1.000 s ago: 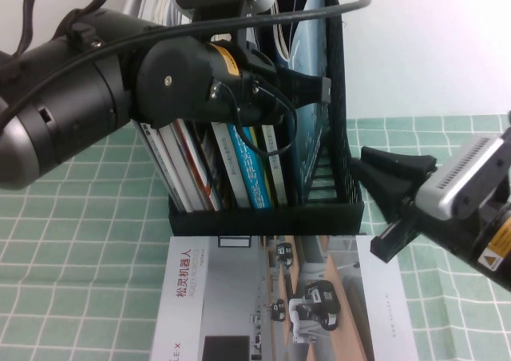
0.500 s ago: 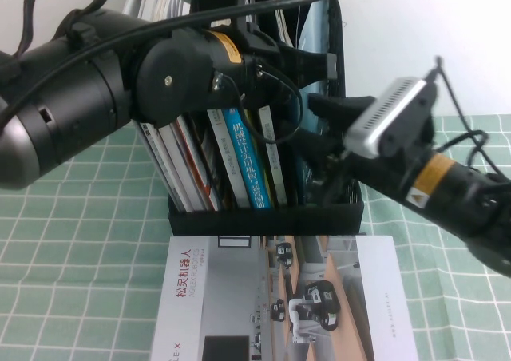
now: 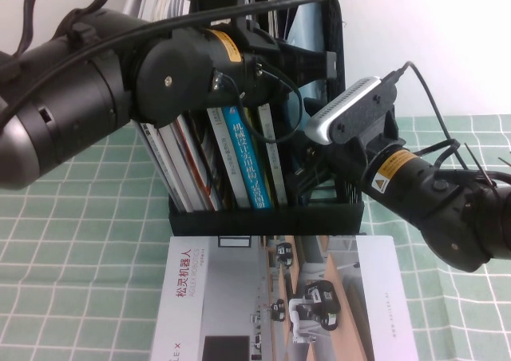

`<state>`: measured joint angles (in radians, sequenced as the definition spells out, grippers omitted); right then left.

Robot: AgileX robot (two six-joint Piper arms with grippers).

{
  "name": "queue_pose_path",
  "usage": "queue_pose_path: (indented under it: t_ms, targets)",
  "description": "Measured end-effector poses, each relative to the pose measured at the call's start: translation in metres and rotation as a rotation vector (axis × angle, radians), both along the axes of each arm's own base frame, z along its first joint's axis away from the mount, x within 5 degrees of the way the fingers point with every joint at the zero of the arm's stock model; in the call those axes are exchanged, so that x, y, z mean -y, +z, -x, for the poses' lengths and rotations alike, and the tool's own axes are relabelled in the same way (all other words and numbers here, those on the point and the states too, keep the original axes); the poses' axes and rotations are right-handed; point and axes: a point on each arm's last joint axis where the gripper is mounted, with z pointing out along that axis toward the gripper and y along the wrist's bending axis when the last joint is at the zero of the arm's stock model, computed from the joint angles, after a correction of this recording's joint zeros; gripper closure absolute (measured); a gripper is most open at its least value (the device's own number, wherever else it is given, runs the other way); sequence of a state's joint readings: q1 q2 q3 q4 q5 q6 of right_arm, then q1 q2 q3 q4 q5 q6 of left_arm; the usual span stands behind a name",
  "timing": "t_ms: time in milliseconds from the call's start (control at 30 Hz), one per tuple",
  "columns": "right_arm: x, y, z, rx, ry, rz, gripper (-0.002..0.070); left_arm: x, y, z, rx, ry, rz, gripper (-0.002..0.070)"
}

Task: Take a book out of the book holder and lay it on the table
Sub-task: Pick up the right side book from the book shelf

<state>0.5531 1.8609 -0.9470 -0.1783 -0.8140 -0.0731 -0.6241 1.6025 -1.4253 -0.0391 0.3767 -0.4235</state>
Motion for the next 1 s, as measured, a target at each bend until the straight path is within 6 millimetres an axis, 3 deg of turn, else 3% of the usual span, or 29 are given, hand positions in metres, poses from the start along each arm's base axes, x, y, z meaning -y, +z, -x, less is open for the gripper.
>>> queue_pose_path:
  t_ms: [667, 833, 1000]
  targets:
    - [0.009, -0.01, -0.005, -0.083, -0.121, 0.056, 0.0413, -0.002, -0.005, 0.003, -0.029, -0.025, -0.075, 0.0676]
    - [0.01, -0.01, -0.005, -0.058, -0.119, 0.092, 0.0594, -0.005, -0.001, 0.007, -0.035, -0.026, -0.084, 0.0676]
    - [0.01, -0.009, -0.005, -0.053, -0.118, 0.094, 0.0652, -0.015, 0.016, 0.019, -0.003, -0.047, -0.111, 0.0676]
